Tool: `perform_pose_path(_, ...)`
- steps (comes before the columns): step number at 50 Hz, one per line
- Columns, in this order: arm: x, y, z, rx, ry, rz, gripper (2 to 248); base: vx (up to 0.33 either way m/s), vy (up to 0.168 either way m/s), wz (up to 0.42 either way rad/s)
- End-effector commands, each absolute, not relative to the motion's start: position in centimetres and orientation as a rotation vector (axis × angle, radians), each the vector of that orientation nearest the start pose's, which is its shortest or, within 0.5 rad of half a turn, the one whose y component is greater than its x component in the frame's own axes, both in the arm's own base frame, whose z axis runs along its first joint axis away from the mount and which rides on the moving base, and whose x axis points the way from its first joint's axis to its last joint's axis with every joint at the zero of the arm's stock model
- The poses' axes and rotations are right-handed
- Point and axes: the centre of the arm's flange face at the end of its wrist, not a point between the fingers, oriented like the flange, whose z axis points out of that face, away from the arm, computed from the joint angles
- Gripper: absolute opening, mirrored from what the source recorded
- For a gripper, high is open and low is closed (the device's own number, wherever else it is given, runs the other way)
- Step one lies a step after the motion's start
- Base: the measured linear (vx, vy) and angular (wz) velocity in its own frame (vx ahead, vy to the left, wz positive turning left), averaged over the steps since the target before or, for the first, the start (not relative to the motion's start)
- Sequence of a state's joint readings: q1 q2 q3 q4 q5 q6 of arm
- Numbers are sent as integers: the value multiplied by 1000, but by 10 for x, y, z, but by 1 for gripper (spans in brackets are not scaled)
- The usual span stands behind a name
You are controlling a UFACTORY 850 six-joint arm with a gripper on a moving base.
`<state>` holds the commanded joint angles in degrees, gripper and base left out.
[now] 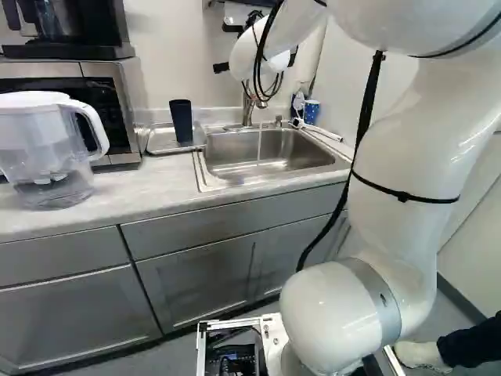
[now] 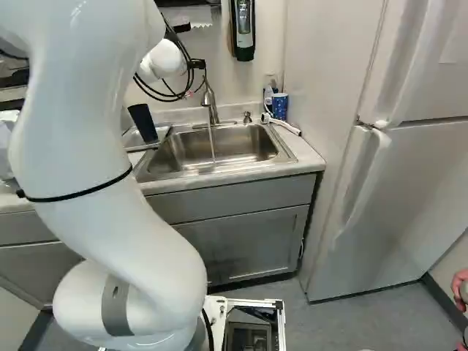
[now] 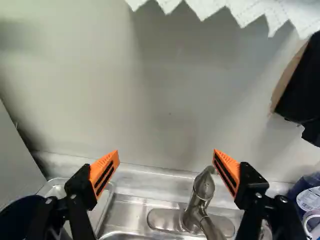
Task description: Rinse the cup and place it in the tray
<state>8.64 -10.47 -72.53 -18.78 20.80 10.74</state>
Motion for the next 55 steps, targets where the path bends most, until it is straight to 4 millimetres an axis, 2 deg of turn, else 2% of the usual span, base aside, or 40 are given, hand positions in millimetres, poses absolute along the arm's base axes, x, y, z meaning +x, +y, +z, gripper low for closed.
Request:
perform_pose_path(18, 628, 108, 664, -2269, -424, -1974, 247, 0, 0, 0)
perform_pose_path(55, 623, 108, 656, -2374, -388, -1876, 247, 0, 0, 0)
